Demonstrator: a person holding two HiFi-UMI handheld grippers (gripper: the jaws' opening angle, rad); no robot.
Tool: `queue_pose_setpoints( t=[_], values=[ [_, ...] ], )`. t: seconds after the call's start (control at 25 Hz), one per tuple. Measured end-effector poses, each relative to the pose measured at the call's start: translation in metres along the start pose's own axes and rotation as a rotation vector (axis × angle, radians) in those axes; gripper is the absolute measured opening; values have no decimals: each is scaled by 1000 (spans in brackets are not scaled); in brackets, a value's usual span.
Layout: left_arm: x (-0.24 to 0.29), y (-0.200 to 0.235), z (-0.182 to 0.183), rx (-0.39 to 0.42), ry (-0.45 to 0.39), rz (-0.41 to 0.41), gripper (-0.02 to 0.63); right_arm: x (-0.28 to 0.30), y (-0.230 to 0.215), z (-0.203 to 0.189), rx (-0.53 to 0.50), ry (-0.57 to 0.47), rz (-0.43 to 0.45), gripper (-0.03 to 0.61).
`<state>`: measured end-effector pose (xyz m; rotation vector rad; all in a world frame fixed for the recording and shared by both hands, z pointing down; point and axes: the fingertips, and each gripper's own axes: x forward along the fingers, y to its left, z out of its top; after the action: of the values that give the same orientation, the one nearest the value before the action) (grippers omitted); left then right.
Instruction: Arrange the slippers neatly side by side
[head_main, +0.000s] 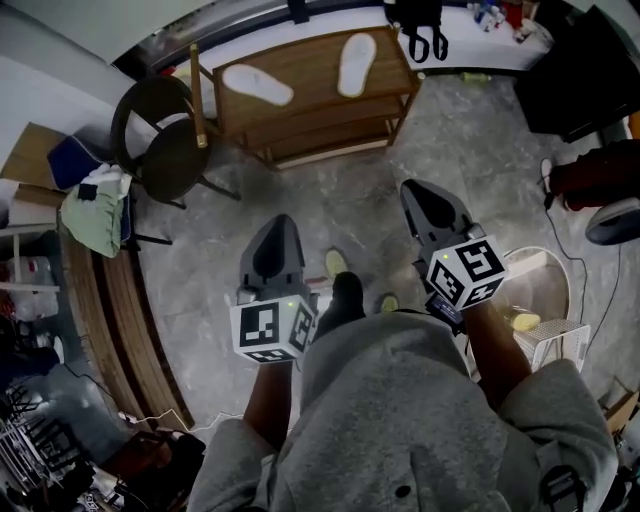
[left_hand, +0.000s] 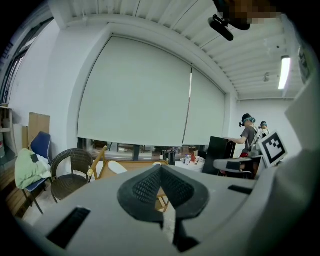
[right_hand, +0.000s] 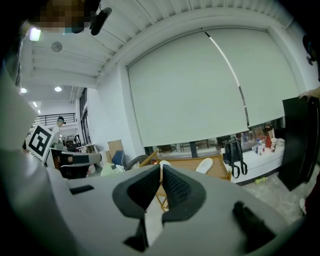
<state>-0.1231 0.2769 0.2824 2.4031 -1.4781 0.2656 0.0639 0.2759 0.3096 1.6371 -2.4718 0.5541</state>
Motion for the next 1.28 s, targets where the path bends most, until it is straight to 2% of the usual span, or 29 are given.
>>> queue_pose_setpoints(
  t=[0.64, 1.28],
  values=[
    [60, 97, 34, 10, -15, -9, 14, 112, 32, 38, -34, -25, -46, 31],
    [76, 120, 41, 7, -23, -31, 15, 135, 32, 53, -59, -42, -80, 31]
  ],
)
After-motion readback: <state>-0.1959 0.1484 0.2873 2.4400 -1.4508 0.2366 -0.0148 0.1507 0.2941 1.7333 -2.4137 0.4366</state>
